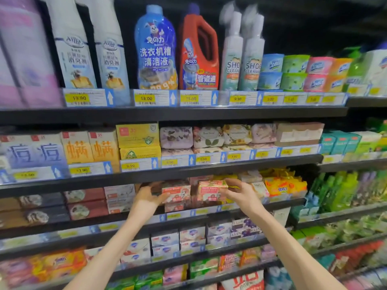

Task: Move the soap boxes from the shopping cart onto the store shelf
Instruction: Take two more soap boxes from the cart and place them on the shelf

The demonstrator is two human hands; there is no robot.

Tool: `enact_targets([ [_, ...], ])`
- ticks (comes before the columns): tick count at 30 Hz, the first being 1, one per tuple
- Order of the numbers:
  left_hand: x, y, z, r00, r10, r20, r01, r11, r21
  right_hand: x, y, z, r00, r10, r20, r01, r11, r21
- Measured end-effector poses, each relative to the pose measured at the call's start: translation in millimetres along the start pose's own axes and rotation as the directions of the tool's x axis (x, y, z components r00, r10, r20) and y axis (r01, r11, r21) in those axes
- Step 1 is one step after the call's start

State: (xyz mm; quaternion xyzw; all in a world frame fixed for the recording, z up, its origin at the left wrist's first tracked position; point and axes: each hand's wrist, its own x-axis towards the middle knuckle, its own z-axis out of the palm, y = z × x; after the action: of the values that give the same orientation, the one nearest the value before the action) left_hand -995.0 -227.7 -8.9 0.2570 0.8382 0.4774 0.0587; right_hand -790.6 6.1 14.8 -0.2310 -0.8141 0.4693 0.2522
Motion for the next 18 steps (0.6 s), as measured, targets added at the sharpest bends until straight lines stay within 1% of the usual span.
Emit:
enact_targets([
  [4, 6, 10, 13, 0.993, -0.105, -0.045, 0.107, 0.992, 0.062, 14, 2, 3, 0.999, 0.033, 0.009, -0.034, 0.999, 0.04],
  [6, 4, 12, 21, 0.986, -0.131, -0.101, 0.14, 0.986, 0.095, 20, 2, 2, 0.998, 0.054, 0.015, -0.055, 0.995, 0.083],
  [9, -1, 9, 38, 0.969, -0.091, -0.229, 0.126, 0.982, 0.143, 30, 3, 5, 0.997, 0.07, 0.029, -0.072, 0.993, 0.097],
  [11, -7, 12, 44, 0.956, -0.091, -0.28, 0.132, 0.983, 0.131, 37, 5, 8, 0.996, 0.081, 0.038, -0.083, 0.994, 0.066],
  [15, -11, 13, 50, 0.955, -0.093, -0.281, 0.121, 0.989, 0.085, 47, 14, 17, 0.993, 0.114, 0.016, -0.114, 0.993, 0.019],
  [18, -12, 12, 54, 0.946, -0.095, -0.309, 0.121, 0.991, 0.064, 50, 14, 24, 0.991, 0.134, -0.02, -0.134, 0.991, 0.006],
])
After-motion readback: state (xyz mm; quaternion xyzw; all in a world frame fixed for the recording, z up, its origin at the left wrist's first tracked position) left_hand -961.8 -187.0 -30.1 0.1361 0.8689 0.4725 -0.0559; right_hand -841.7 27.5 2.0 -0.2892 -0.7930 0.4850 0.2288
